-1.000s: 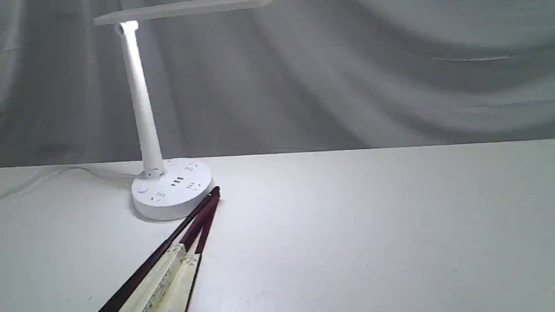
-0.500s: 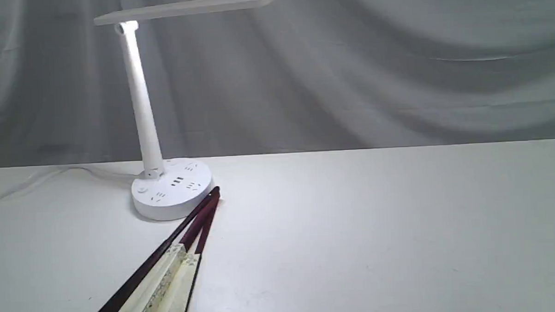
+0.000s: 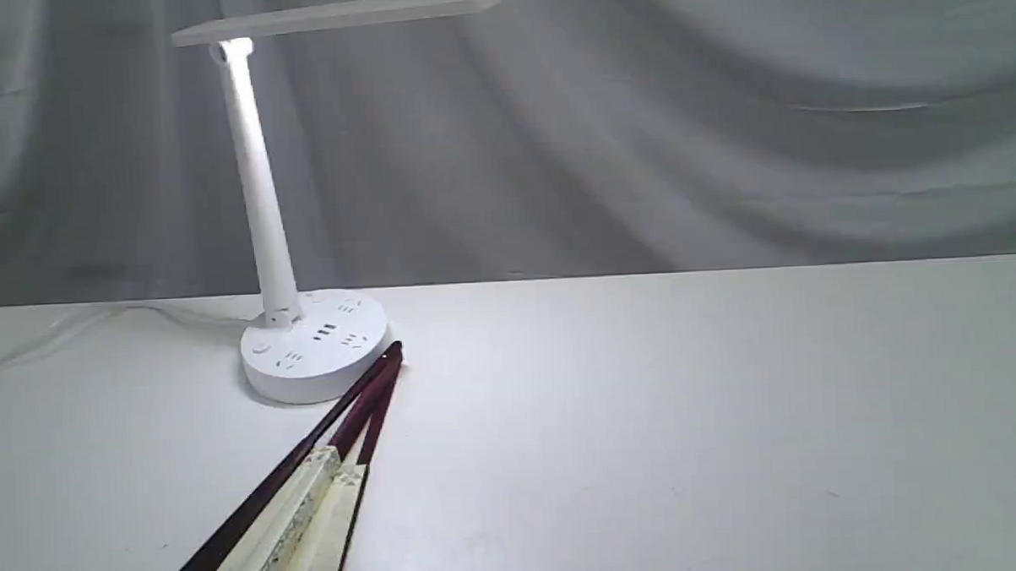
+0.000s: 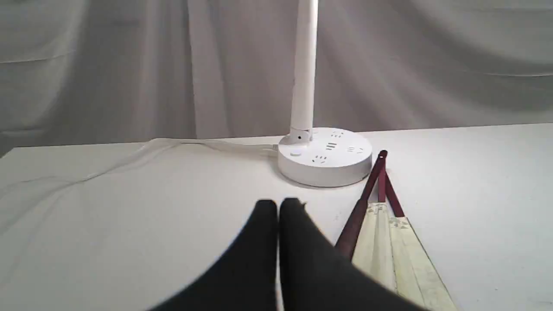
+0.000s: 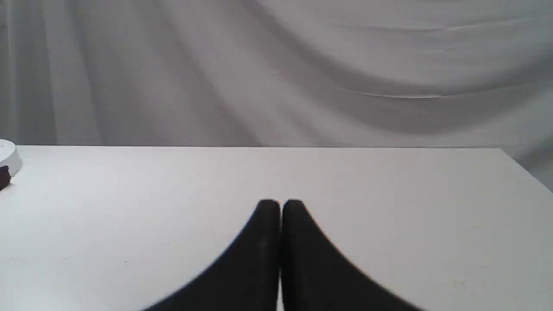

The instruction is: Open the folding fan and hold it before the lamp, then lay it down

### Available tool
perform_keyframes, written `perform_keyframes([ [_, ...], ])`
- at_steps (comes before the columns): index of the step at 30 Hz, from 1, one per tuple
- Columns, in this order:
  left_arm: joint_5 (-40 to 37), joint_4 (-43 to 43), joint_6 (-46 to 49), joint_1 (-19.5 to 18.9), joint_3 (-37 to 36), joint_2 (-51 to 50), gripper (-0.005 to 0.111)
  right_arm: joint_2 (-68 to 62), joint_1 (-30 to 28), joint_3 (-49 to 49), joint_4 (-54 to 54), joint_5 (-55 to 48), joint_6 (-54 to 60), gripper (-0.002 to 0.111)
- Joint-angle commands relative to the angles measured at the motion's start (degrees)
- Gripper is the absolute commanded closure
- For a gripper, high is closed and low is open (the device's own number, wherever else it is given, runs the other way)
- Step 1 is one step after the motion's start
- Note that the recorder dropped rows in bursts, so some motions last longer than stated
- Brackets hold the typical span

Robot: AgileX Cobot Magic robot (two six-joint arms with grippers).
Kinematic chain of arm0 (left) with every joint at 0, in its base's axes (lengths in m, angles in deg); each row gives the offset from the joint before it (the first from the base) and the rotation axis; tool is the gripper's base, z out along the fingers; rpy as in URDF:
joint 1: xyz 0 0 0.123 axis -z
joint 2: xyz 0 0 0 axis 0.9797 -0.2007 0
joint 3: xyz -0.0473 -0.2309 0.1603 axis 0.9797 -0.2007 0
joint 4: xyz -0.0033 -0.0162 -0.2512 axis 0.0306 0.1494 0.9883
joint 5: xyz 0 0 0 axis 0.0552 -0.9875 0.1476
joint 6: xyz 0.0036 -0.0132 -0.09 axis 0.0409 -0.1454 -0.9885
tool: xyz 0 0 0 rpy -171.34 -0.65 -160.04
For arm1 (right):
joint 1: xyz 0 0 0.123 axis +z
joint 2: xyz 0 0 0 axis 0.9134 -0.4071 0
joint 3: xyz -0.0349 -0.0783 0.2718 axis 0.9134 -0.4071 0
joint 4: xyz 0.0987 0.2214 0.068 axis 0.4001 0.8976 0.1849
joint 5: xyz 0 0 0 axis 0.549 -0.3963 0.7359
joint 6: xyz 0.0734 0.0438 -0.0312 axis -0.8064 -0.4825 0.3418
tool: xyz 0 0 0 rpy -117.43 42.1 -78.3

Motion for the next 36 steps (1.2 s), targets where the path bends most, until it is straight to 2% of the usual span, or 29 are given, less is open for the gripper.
perform_keyframes([
  [1,0.4,0.3,-1.4,-0.1,-0.2,0.2,0.107,0.2,0.1,-0.2,-0.4,0.5,-0.1,0.108],
  [6,1.7,0.3,-4.7,-0.1,-0.2,0.2,0.107,0.2,0.1,-0.2,0.2,1.0,-0.1,0.108],
  [12,3.9,0.3,-6.5,-0.1,-0.2,0.2,0.107,0.2,0.1,-0.2,0.2,8.0,0.1,0.108],
  [21,-4.9,1.7,-6.5,-0.1,9.7,0.2,0.107,0.2,0.1,5.6,0.2,7.3,0.1,0.108],
  [36,-22.7,2.2,-7.7,-0.1,30.7,0.2,0.107,0.2,0.1,19.3,0.2,-8.9,-0.1,0.108],
])
